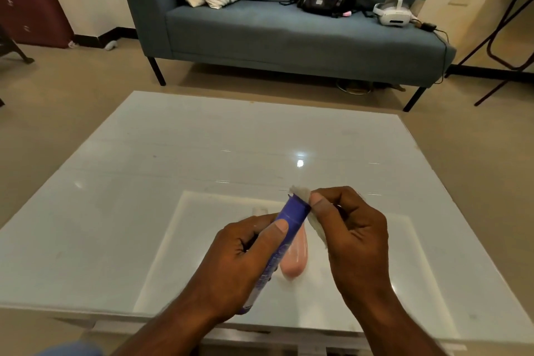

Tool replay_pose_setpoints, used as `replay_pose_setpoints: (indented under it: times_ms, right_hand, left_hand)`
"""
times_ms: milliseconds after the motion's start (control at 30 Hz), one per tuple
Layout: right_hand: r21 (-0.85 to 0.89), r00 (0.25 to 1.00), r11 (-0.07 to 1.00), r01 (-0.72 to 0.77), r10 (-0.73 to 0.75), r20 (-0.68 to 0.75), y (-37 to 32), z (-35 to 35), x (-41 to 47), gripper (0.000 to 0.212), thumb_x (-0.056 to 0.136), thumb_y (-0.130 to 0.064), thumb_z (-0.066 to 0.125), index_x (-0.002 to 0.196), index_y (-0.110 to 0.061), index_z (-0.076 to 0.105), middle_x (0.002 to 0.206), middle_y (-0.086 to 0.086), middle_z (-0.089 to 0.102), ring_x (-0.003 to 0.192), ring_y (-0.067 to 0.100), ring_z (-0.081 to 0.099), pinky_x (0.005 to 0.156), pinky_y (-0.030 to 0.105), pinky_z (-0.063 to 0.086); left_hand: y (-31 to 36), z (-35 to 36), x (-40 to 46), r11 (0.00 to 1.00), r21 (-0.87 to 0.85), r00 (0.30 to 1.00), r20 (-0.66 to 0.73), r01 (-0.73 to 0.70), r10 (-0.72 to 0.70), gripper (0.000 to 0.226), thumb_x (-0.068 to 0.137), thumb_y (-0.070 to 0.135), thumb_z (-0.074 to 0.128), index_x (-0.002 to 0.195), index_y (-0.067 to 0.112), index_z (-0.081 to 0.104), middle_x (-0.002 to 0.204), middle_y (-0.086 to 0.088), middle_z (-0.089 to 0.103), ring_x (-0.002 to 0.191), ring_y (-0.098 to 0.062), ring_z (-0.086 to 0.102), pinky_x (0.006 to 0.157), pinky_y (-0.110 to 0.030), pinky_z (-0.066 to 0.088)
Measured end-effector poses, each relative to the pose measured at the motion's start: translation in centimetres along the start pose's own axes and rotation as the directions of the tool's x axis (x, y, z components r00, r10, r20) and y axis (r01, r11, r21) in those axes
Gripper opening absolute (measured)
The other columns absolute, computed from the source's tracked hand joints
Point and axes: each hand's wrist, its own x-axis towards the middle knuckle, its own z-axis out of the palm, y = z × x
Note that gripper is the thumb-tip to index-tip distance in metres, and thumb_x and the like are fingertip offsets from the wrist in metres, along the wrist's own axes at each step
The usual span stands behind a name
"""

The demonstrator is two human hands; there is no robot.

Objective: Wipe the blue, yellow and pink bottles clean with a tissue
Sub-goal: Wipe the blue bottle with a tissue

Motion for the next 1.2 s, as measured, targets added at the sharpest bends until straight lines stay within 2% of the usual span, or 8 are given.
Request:
replay_pose_setpoints:
  times_ms: [67, 333, 633, 733, 933, 1033, 1133, 1200]
  right_hand:
    - [-0.022, 0.999, 0.999, -0.033, 0.033, 0.001, 0.3, -0.1, 0.0, 0.017, 0.094, -0.04, 0.065, 0.09, -0.028, 0.076, 0.088, -0.007, 0.077, 0.093, 0.021, 0.072, 0.085, 0.044, 0.063]
    - [-0.025, 1.0, 1.0, 0.008, -0.007, 0.027, 0.4, -0.1, 0.0, 0.019, 0.091, -0.042, 0.063, 0.083, -0.028, 0.072, 0.082, -0.004, 0.072, 0.086, 0.023, 0.068, 0.078, 0.044, 0.061]
    - [0.023, 0.994, 0.995, -0.097, 0.095, 0.056, 0.2, 0.1, 0.0, 0.02, 0.09, -0.034, 0.062, 0.074, -0.026, 0.071, 0.071, -0.012, 0.069, 0.071, 0.004, 0.066, 0.063, 0.016, 0.054]
    - [-0.055, 0.997, 0.998, 0.018, -0.014, 0.081, 0.2, 0.6, -0.5, 0.017, 0.093, -0.045, 0.064, 0.084, -0.034, 0.073, 0.084, -0.012, 0.075, 0.085, 0.016, 0.071, 0.07, 0.024, 0.059]
    - [-0.055, 0.971, 0.982, -0.181, 0.187, 0.15, 0.7, 1.6, -1.0, 0.023, 0.095, -0.048, 0.057, 0.107, -0.036, 0.072, 0.093, -0.017, 0.075, 0.087, 0.011, 0.074, 0.068, 0.026, 0.063]
    - [-0.042, 0.957, 0.973, -0.228, 0.231, 0.177, 1.0, 2.1, -1.5, 0.024, 0.097, -0.047, 0.057, 0.115, -0.041, 0.07, 0.091, -0.018, 0.073, 0.084, 0.009, 0.074, 0.068, 0.025, 0.062]
    - [0.018, 0.951, 0.964, -0.266, 0.259, 0.17, 1.1, 2.3, -1.7, 0.019, 0.103, -0.028, 0.062, 0.117, -0.037, 0.071, 0.087, -0.013, 0.072, 0.076, 0.005, 0.074, 0.061, 0.018, 0.058]
    - [0.078, 0.95, 0.95, -0.302, 0.293, 0.109, 1.1, 2.1, -1.2, 0.023, 0.104, -0.017, 0.062, 0.11, -0.036, 0.073, 0.087, -0.015, 0.075, 0.076, 0.005, 0.073, 0.059, 0.017, 0.058]
  left_hand:
    - [-0.1, 0.2, -0.1, 0.997, 0.068, 0.999, -0.004, -0.048, 0.049, 0.037, 0.089, 0.066, 0.045, 0.093, 0.035, 0.067, 0.076, 0.012, 0.062, 0.076, -0.015, 0.064, 0.068, -0.023, 0.05]
    - [-0.1, 0.3, -0.1, 0.987, 0.14, 0.994, -0.069, -0.073, 0.084, 0.045, 0.086, 0.072, 0.043, 0.098, 0.037, 0.068, 0.077, 0.02, 0.059, 0.078, -0.01, 0.06, 0.067, -0.015, 0.044]
    - [-0.2, 0.3, -0.1, 0.99, 0.114, 0.994, -0.064, -0.078, 0.085, 0.038, 0.095, 0.064, 0.044, 0.089, 0.035, 0.068, 0.074, 0.017, 0.062, 0.076, -0.012, 0.062, 0.066, -0.016, 0.046]
    - [-0.5, 0.2, 0.3, 0.997, 0.074, 0.997, -0.075, 0.018, -0.012, 0.037, 0.098, 0.058, 0.043, 0.104, 0.035, 0.072, 0.083, 0.017, 0.071, 0.083, -0.011, 0.07, 0.069, -0.019, 0.053]
    - [-0.1, 0.6, 0.4, 0.917, -0.189, 0.929, -0.052, 0.351, -0.366, 0.043, 0.078, 0.059, 0.046, 0.095, 0.026, 0.066, 0.08, 0.0, 0.074, 0.071, -0.021, 0.072, 0.066, -0.028, 0.06]
    - [-0.8, 0.9, 1.0, 0.882, -0.206, 0.888, -0.097, 0.424, -0.45, 0.047, 0.083, 0.061, 0.047, 0.106, 0.025, 0.066, 0.1, -0.006, 0.074, 0.089, -0.026, 0.073, 0.084, -0.038, 0.06]
    - [-1.2, 0.8, 1.4, 0.837, -0.235, 0.849, -0.081, 0.494, -0.523, 0.047, 0.1, 0.045, 0.047, 0.128, 0.012, 0.062, 0.12, -0.014, 0.07, 0.106, -0.031, 0.068, 0.1, -0.042, 0.054]
    - [-0.8, 0.7, 1.3, 0.818, -0.316, 0.852, -0.051, 0.481, -0.521, 0.049, 0.098, 0.051, 0.049, 0.124, 0.013, 0.066, 0.111, -0.011, 0.074, 0.094, -0.027, 0.069, 0.086, -0.039, 0.058]
